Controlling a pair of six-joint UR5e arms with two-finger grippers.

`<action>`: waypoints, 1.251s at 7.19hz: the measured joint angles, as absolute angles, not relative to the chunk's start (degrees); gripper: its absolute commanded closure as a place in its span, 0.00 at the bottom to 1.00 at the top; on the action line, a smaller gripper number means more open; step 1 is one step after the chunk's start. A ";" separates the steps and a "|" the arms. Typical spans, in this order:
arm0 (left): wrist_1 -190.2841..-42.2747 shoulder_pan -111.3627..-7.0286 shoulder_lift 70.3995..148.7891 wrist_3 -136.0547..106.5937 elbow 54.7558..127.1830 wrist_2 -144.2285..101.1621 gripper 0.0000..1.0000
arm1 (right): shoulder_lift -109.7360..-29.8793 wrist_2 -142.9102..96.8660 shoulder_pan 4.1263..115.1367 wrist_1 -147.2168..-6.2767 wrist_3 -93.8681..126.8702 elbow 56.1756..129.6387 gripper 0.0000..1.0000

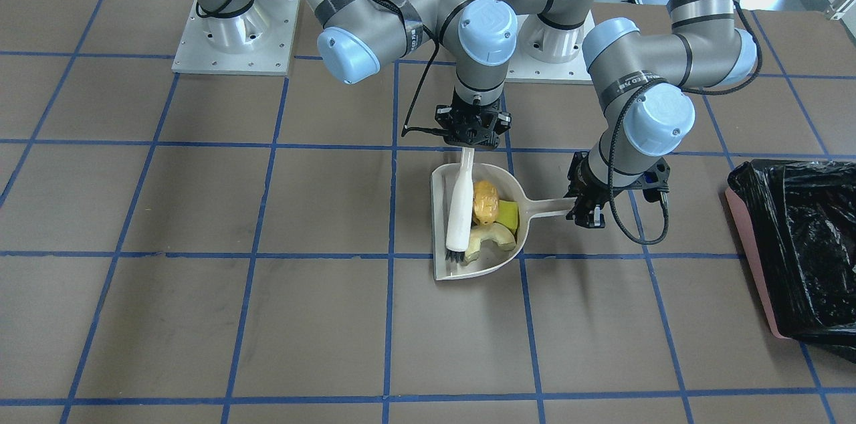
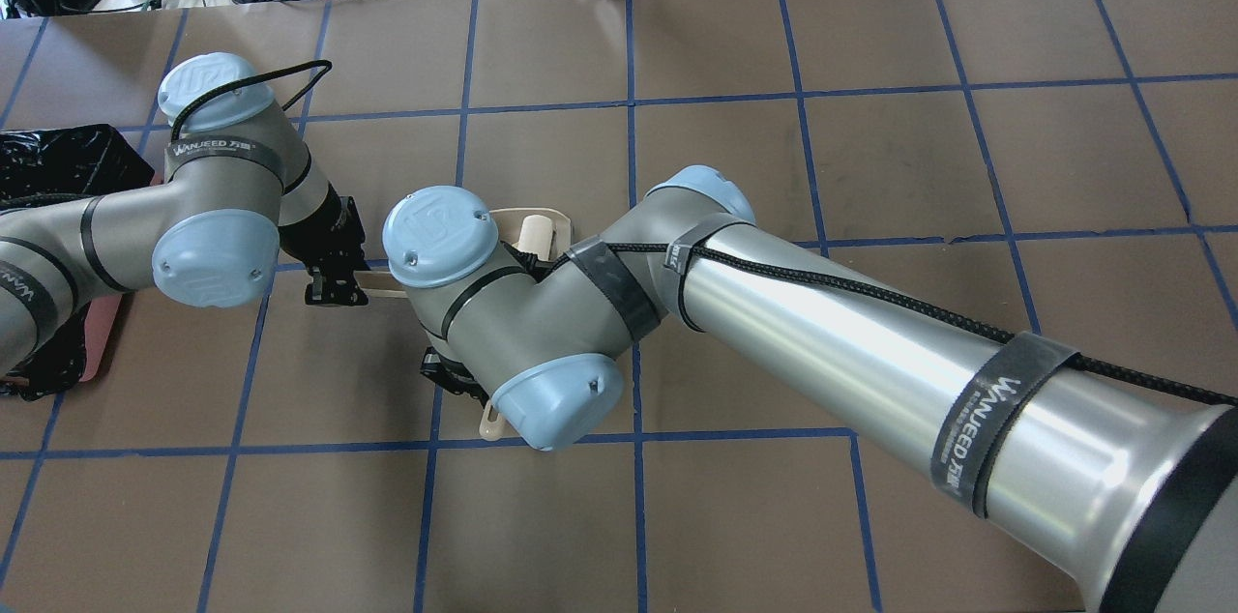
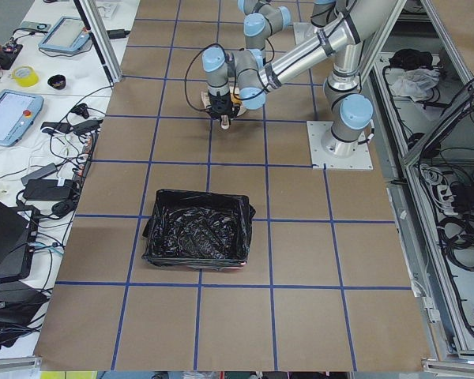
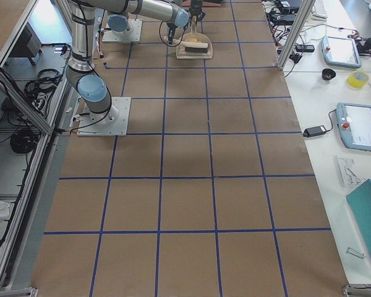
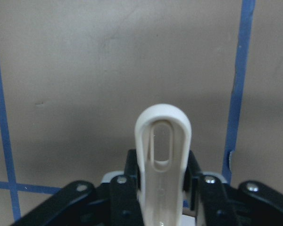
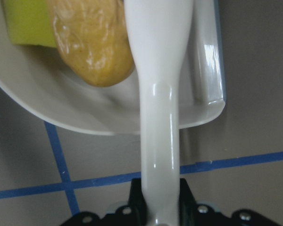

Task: Sweep and dump trash into bin
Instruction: 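Sweep the potato into the dustpan held by the left gripper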

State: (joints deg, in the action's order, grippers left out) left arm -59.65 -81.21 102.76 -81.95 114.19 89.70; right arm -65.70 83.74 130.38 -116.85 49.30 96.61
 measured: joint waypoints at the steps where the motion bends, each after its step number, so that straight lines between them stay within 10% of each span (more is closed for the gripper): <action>1: -59.58 -80.87 103.81 -80.34 113.57 87.10 1.00 | -66.70 85.20 130.04 -114.89 48.14 96.63 1.00; 9: -68.34 -79.21 104.73 -77.52 106.70 76.64 1.00 | -76.21 86.98 121.60 -103.30 34.80 96.83 1.00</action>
State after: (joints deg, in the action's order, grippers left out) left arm -68.34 -79.21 104.73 -77.52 106.70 76.64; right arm -76.21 86.98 121.60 -103.30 34.80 96.83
